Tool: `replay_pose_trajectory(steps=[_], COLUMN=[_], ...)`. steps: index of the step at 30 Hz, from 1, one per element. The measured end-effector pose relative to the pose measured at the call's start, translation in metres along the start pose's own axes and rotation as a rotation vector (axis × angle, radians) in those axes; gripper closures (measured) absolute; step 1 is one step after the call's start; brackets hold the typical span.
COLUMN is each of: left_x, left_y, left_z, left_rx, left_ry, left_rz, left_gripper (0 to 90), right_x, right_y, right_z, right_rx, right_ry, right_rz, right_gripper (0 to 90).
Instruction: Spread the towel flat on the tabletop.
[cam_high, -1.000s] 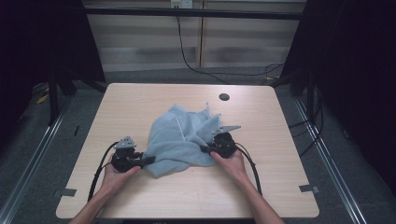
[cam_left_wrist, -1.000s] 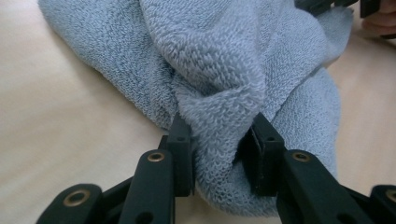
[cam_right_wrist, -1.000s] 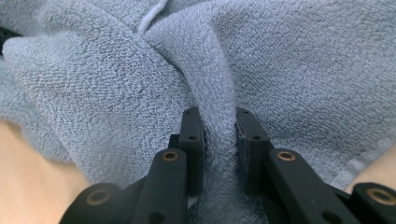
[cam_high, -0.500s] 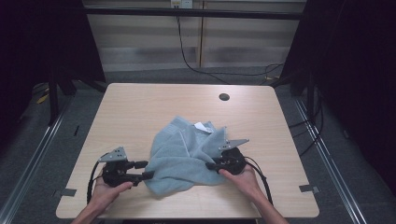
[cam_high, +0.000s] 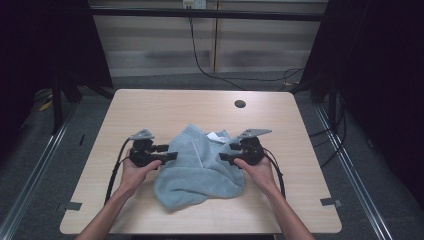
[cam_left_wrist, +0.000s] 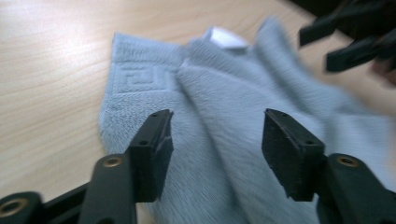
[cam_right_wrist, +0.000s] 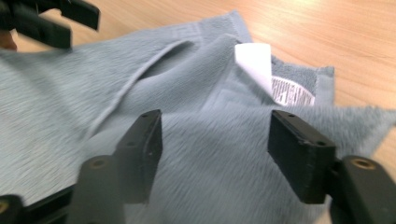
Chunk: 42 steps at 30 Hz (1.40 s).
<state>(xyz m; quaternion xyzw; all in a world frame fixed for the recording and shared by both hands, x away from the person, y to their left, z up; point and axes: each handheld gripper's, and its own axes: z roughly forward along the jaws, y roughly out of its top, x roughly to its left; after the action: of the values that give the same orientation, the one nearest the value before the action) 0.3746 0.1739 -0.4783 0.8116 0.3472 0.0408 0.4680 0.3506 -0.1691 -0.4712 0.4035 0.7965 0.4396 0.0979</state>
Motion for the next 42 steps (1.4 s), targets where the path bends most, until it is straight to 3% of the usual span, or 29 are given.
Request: replay_pose_trajectory(steps=[1, 6, 9, 10, 11, 13, 15, 16, 17, 20, 21, 27, 28, 29, 31, 35, 36, 37, 39, 42], left_x=[0.001, -0.005, -0.012, -0.012, -0.017, -0.021, -0.021, -0.021, -0.019, -0.016, -0.016, -0.011, -0.011, -0.007, -0.004, 0.008, 0.008, 0.01, 0.014, 0.018], left_y=[0.003, 0.004, 0.002, 0.002, 0.0, 0.0, 0.0, 0.0, 0.001, 0.007, 0.007, 0.026, 0.026, 0.032, 0.035, 0.055, 0.055, 0.064, 0.074, 0.093], left_z=[0.013, 0.041, 0.046, 0.046, 0.045, 0.041, 0.038, 0.038, 0.035, 0.022, 0.022, -0.021, -0.021, -0.038, -0.047, -0.086, -0.086, -0.098, -0.109, -0.126], left_rx=[-0.015, 0.058, 0.098, 0.098, 0.112, 0.111, 0.109, 0.109, 0.093, 0.02, 0.02, -0.15, -0.15, -0.2, -0.219, -0.318, -0.318, -0.351, -0.377, -0.429], left_ry=[-0.023, -0.055, -0.066, -0.066, -0.069, -0.073, -0.1, -0.1, -0.108, -0.113, -0.113, -0.09, -0.09, -0.063, -0.043, 0.014, 0.014, 0.049, 0.09, 0.128], left_rz=[-0.039, -0.03, -0.012, -0.012, 0.028, 0.049, 0.021, 0.021, 0.005, -0.022, -0.022, -0.036, -0.036, -0.042, -0.038, -0.047, -0.047, -0.045, -0.037, -0.043], left_gripper=[35.6, 28.2, 31.5, 40.2, 50.8, 63.9, 70.0, 71.7, 73.3, 76.4, 77.1, 78.0, 78.0, 78.1, 78.2, 78.3, 78.4, 78.5, 78.7, 79.0], right_x=[-0.005, -0.009, -0.002, 0.003, 0.005, 0.008, 0.009, 0.009, 0.008, 0.003, 0.002, -0.009, -0.009, -0.015, -0.02, -0.033, -0.033, -0.042, -0.047, -0.053], right_y=[0.003, -0.001, -0.007, -0.008, -0.008, -0.008, -0.01, -0.01, -0.012, -0.013, -0.012, 0.01, 0.01, 0.019, 0.027, 0.046, 0.046, 0.062, 0.076, 0.103], right_z=[0.014, 0.038, 0.041, 0.041, 0.041, 0.038, 0.034, 0.034, 0.028, 0.023, 0.022, -0.004, -0.004, -0.019, -0.033, -0.059, -0.059, -0.073, -0.082, -0.1], right_rx=[0.024, 0.09, 0.088, 0.104, 0.114, 0.122, 0.109, 0.109, 0.075, 0.032, 0.03, -0.052, -0.052, -0.088, -0.119, -0.174, -0.174, -0.202, -0.218, -0.257], right_ry=[-0.013, -0.05, -0.094, -0.119, -0.13, -0.137, -0.146, -0.146, -0.156, -0.141, -0.147, -0.176, -0.176, -0.201, -0.226, -0.289, -0.289, -0.322, -0.351, -0.385], right_rz=[0.01, 0.012, -0.008, -0.036, -0.051, -0.057, -0.053, -0.053, -0.037, -0.003, -0.004, 0.03, 0.03, 0.041, 0.046, 0.055, 0.055, 0.061, 0.063, 0.056], right_gripper=[27.3, 25.5, 26.4, 27.5, 30.5, 39.8, 50.5, 50.5, 70.5, 81.8, 82.9, 85.3, 85.3, 85.4, 85.6, 85.6, 85.6, 85.7, 85.7, 85.8])
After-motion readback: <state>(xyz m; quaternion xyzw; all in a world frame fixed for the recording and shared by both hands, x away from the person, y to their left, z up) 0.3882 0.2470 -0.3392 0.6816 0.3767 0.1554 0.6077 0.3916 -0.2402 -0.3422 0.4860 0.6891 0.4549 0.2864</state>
